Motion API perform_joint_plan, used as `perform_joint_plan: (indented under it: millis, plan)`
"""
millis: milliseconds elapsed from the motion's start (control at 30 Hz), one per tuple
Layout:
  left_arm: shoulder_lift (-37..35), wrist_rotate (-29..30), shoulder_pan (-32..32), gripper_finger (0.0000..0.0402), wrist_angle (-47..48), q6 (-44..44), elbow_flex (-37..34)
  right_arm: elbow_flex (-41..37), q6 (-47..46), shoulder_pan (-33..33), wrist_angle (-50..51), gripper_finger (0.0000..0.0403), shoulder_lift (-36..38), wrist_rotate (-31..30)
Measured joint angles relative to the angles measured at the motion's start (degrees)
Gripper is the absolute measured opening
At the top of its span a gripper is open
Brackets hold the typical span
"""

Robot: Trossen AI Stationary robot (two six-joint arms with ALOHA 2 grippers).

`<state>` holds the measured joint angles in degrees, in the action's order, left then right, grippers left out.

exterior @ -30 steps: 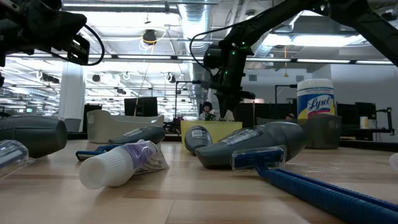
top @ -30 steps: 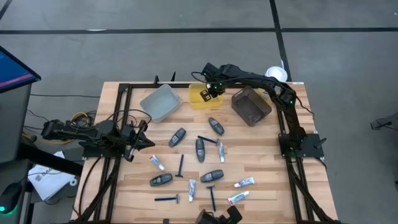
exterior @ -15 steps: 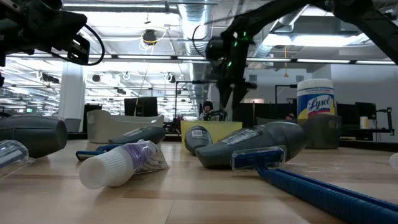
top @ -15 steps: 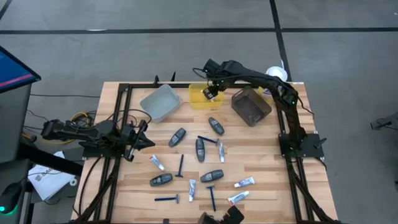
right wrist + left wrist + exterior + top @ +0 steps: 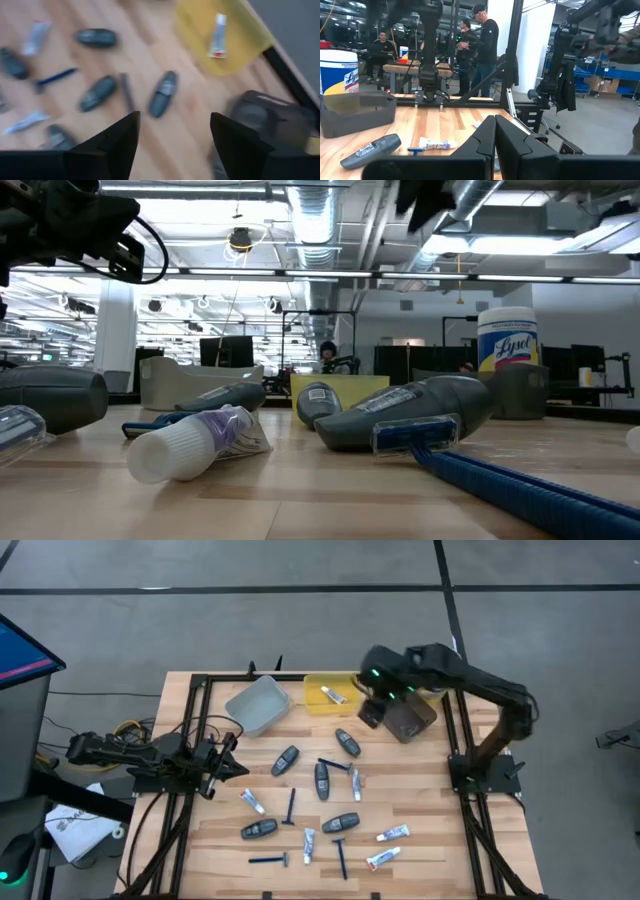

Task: Pick & Place Travel size toiletries
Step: Put the white toothpaste into the yellow bin

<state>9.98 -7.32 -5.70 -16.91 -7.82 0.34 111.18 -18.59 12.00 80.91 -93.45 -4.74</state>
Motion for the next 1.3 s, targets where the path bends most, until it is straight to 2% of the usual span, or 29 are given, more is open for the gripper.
perform_joint_plan:
  millis: [133, 300, 467, 700, 1033, 1167, 1300]
  plan:
    - [0.00, 0.01, 0.00, 0.0001, -0.05, -0.01, 0.02, 0.00, -7.03, -9.72, 2.26, 0.0227, 3.86, -2.03]
    - [0.00, 0.01, 0.00, 0.0001, -0.23, -0.01, 0.01, -0.01, -17.45, -22.90, 7.45, 0.0224, 4.70, -5.12]
    - [0.00, 0.00, 0.00, 0.0001, -0.41, -0.01, 0.01, -0.02, -26.13, -35.35, 9.09, 0.0224, 2.14, -5.75]
    - [0.00, 0.01, -0.01, 0.0001, -0.62, -0.01, 0.01, -0.02, -35.85, -47.83, 9.13, 0.0224, -4.05, -5.85]
    - [0.00, 0.01, 0.00, 0.0001, -0.95, -0.01, 0.02, -1.34, -38.03, -58.87, 7.39, 0.0223, -9.76, -7.12]
    - [0.00, 0.01, 0.00, 0.0001, -1.10, -0.01, 0.01, -9.12, -34.28, -63.02, -1.43, 0.0223, -9.90, -7.39]
    - [0.00, 0.01, 0.00, 0.0001, -1.22, -0.01, 0.01, -20.17, -28.16, -64.96, -13.93, 0.0223, -9.99, -4.68]
